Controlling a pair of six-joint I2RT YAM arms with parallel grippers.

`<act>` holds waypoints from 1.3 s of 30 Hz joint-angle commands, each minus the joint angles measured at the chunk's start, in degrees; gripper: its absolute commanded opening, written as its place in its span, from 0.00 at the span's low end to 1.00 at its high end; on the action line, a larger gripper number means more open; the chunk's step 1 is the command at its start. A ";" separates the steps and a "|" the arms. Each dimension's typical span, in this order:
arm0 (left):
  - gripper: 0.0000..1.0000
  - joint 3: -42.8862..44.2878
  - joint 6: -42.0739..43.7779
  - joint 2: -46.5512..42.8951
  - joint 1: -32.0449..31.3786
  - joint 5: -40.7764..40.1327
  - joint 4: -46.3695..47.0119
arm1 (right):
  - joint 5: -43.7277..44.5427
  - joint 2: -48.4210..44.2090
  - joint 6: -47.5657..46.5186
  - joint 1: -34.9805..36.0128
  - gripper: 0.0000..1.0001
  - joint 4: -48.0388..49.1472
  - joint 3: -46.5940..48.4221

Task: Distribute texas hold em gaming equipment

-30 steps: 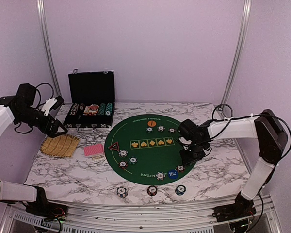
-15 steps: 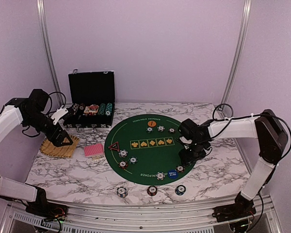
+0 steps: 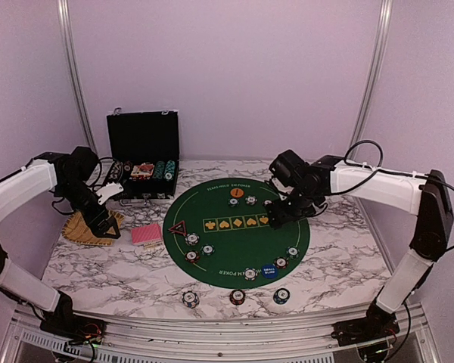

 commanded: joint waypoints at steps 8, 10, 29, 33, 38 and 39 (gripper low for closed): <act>0.99 13.62 -4.52 3.94 -0.73 -13.14 0.65 | -1.44 2.14 3.95 5.31 0.99 4.16 11.27; 0.99 15.83 -7.38 4.60 -0.73 -18.28 2.39 | -2.59 1.30 5.07 5.04 0.99 8.35 9.37; 0.99 5.52 -7.74 -5.13 0.91 -17.16 13.38 | -11.20 6.78 7.61 7.07 0.99 24.31 7.90; 0.99 0.68 -3.79 -5.58 -0.46 -11.42 12.77 | -11.20 8.21 7.12 8.60 0.99 25.77 9.40; 0.99 -4.87 1.36 -5.19 -1.92 -4.03 12.59 | -12.04 10.53 8.78 9.88 0.99 27.15 11.50; 0.99 -5.51 2.07 -4.74 -2.56 -3.62 12.63 | -12.46 10.68 9.15 10.02 0.99 27.80 11.51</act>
